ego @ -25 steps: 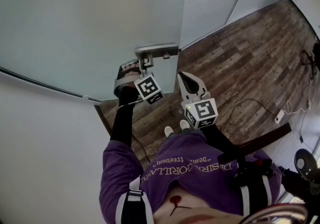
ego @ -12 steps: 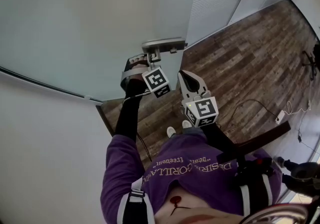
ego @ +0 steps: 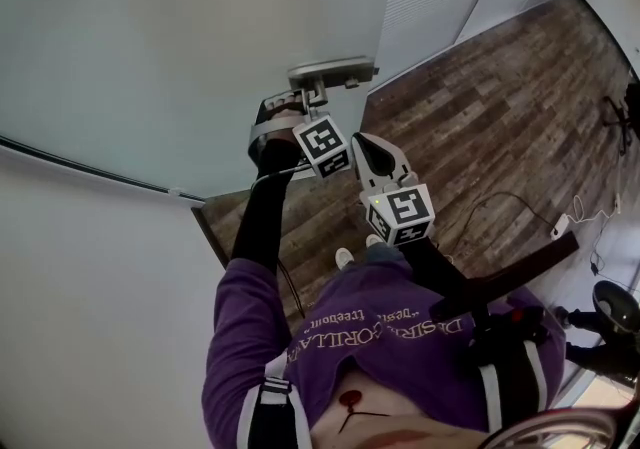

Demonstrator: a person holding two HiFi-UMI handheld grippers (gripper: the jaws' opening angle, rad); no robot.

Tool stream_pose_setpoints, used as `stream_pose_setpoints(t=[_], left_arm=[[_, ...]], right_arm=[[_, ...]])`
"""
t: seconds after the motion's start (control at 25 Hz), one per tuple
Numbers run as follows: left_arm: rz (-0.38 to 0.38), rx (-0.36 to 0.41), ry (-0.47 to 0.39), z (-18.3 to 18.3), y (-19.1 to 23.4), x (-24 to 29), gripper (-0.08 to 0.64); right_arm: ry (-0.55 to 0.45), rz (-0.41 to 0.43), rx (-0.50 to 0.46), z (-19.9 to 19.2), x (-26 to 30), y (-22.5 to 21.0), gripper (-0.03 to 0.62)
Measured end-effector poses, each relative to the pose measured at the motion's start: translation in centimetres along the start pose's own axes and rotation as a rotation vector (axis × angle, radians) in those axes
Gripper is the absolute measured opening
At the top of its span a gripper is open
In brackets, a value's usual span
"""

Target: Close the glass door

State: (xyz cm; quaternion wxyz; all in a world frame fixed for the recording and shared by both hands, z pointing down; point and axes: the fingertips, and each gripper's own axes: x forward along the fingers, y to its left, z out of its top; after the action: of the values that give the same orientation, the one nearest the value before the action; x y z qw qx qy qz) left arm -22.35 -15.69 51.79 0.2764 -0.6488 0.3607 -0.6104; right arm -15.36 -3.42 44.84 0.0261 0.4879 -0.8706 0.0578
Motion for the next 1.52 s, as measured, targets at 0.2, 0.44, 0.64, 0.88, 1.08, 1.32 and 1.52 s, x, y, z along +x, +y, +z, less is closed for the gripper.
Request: stream_pose_setpoints(t=[0.2, 0.44, 0.64, 0.88, 1.08, 1.32, 1.52], left_arm=[[-0.014, -0.003, 0.012, 0.0, -0.7, -0.1, 0.052], [-0.039, -0.009, 0.009, 0.1, 4.0, 4.4, 0.052], [-0.048, -0.019, 0.031, 0.2, 4.5, 5.0, 0.052], [-0.052, -0.033, 0.053, 0.1, 4.9, 6.1, 0.052], [-0.041, -0.044, 0.073, 0.0, 5.8, 6.8, 0.052], [-0.038, -0.058, 0.091, -0.2, 6.3, 8.0, 0.052], [-0.035, -0.067, 0.103, -0.2, 6.9, 8.5, 0.052]], right_arm=[[0.007, -0.011, -0.006, -1.1, -1.0, 0.4, -0.011], [0.028, -0.021, 0.009, 1.1, 4.3, -3.5, -0.011], [0.024, -0.012, 0.005, 2.0, 4.8, -5.7, -0.011], [0.024, 0.009, 0.001, 2.2, 5.8, -7.5, -0.011], [0.016, 0.020, -0.002, 2.8, 6.4, -8.6, -0.011], [0.013, 0.033, -0.005, 2.7, 7.2, -9.4, -0.011], [0.012, 0.041, -0.007, 2.9, 7.4, -10.2, -0.011]])
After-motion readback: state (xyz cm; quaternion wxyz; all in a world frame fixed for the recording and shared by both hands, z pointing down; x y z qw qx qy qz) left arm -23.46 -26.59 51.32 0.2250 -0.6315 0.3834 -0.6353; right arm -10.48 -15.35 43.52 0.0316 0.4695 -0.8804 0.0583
